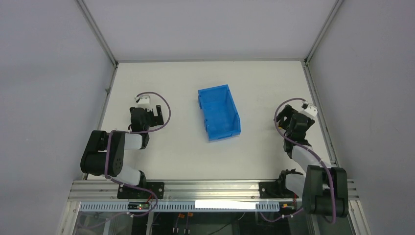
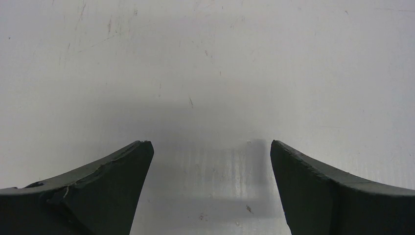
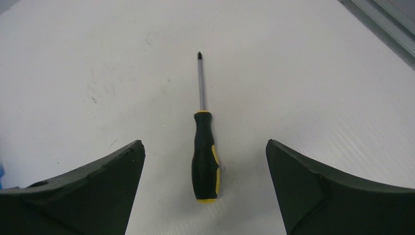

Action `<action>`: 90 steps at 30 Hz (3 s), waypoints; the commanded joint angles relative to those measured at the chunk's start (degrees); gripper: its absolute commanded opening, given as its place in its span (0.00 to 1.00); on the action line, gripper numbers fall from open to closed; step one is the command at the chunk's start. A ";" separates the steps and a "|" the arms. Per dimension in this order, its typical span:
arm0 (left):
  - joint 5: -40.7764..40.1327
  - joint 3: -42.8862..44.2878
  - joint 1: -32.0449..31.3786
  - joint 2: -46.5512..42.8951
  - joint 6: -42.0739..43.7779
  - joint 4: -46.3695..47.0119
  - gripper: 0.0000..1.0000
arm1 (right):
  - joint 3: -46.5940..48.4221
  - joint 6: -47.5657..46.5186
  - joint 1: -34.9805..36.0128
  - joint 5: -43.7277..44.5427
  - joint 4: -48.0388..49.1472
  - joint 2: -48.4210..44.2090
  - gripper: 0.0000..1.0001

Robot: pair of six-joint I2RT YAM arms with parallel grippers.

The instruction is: Put the screwdriver in the bin

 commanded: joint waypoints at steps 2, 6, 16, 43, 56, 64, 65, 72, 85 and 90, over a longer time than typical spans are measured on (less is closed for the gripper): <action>1.13 1.37 0.76 0.20 -1.06 2.48 1.00 | 11.54 5.40 -0.08 7.88 -16.36 2.12 0.99; 1.19 1.39 0.80 0.14 -1.09 2.46 1.00 | 22.95 1.61 -0.08 -3.49 -32.22 5.17 0.98; 1.19 1.43 0.80 0.20 -1.08 2.45 1.00 | 47.54 -2.42 0.07 -2.21 -64.38 25.69 0.86; 1.19 1.45 0.80 0.20 -1.08 2.46 1.00 | 61.03 -7.70 1.82 -2.71 -75.34 38.54 0.00; 1.16 1.46 0.79 0.20 -1.14 2.42 1.00 | 92.19 -14.32 7.86 -3.59 -103.43 37.64 0.00; 1.14 1.46 0.74 0.20 -1.15 2.46 1.00 | 109.09 -11.39 14.91 -2.33 -113.99 40.97 0.00; 1.19 1.44 0.79 0.20 -1.10 2.51 1.00 | 111.40 -10.88 17.50 -2.28 -114.82 41.65 0.00; 1.18 1.45 0.79 0.20 -1.12 2.46 1.00 | 124.43 -6.91 30.02 -1.45 -117.18 47.86 0.00; 1.14 1.45 0.78 0.20 -1.14 2.46 1.00 | 118.09 -0.61 45.41 0.23 -106.50 53.76 0.00; 1.19 1.44 0.77 0.20 -1.14 2.47 1.00 | 101.31 1.76 46.23 -0.92 -93.96 50.35 0.00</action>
